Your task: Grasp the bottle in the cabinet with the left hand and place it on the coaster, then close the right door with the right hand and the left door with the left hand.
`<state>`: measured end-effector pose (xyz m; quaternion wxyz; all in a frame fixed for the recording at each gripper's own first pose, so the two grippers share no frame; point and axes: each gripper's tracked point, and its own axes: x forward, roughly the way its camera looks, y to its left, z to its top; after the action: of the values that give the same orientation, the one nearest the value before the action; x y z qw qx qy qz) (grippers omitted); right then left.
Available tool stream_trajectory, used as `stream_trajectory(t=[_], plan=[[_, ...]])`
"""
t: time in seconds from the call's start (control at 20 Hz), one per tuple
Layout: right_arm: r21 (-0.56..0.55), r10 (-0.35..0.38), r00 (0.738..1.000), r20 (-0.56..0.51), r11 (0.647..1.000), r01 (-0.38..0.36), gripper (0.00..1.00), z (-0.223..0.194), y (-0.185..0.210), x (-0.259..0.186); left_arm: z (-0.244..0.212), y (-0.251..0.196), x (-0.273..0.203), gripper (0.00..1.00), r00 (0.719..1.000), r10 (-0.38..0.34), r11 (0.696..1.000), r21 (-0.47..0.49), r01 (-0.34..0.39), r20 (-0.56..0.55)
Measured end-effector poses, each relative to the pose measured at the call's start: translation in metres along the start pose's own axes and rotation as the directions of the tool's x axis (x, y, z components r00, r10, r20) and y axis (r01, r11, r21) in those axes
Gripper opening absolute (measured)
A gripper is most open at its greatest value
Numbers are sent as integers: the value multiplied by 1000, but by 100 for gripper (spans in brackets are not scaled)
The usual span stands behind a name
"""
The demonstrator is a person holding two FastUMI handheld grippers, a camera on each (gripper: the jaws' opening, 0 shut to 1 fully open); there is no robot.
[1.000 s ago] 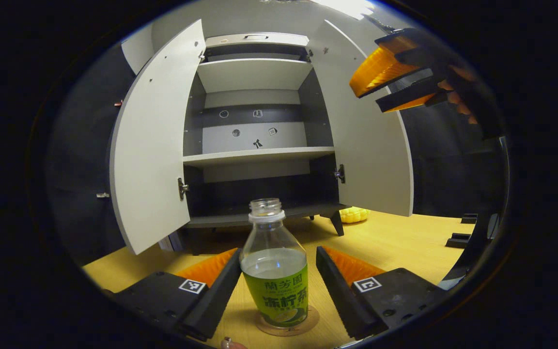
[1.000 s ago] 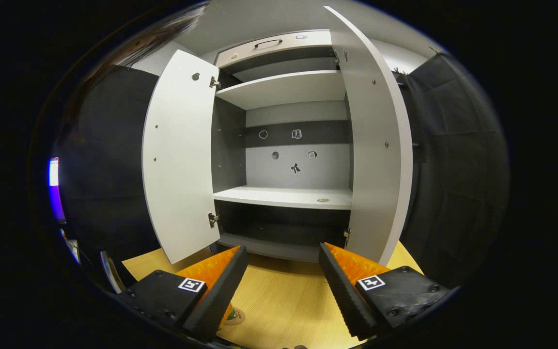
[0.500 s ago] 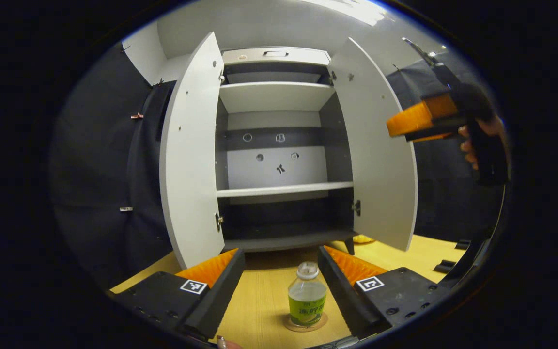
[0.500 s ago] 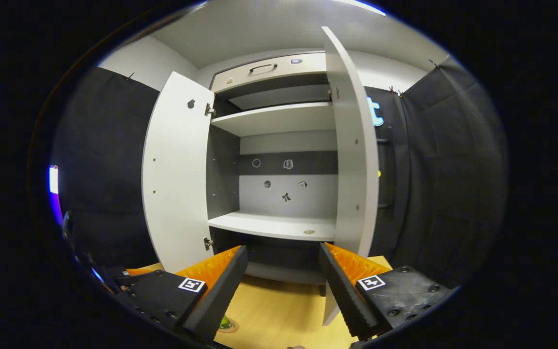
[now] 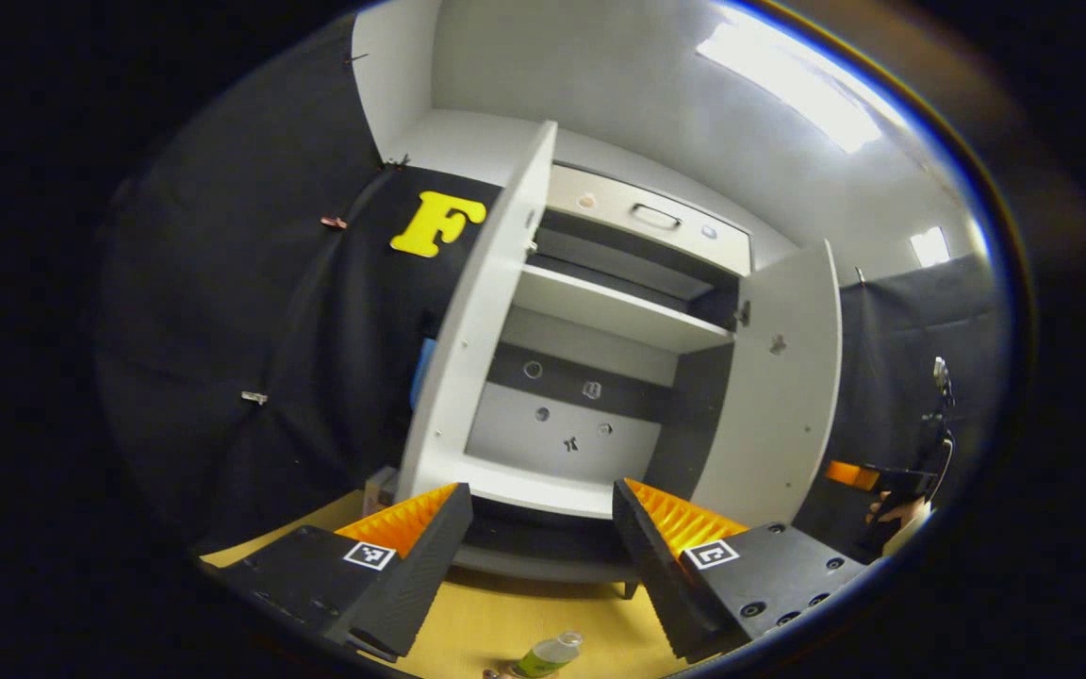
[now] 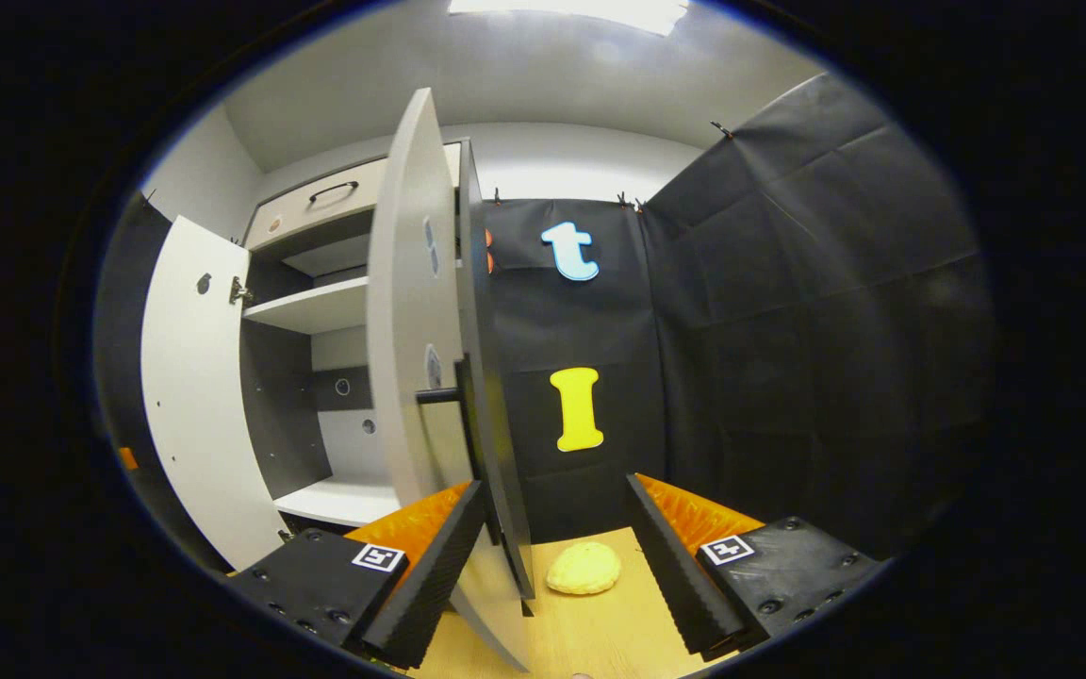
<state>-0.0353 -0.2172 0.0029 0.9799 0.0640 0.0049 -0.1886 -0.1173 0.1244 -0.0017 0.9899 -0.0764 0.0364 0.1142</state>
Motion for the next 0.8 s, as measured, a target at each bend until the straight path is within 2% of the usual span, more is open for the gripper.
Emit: stream_trajectory(t=[0.1,0.2,0.3,0.4,0.6,0.8], plan=[[5,29,1000,10,1000,-29,98,1,4,9,8,42,-9,95,996,90,987,134,-86,-25],[-33,44,999,20,999,-43,97,4,7,13,12,70,-20,95,984,170,959,237,-154,-52],[-46,62,998,29,997,-61,98,10,11,10,21,80,-23,95,978,202,950,256,-181,-60],[-18,118,993,21,993,-118,98,9,31,6,29,95,-24,94,970,242,935,274,-223,-38],[-63,156,988,9,986,-155,96,4,51,8,37,102,-15,95,970,242,936,268,-228,-21],[-46,309,951,-22,950,-310,97,-14,128,14,43,109,3,95,974,224,932,299,-206,-28]])
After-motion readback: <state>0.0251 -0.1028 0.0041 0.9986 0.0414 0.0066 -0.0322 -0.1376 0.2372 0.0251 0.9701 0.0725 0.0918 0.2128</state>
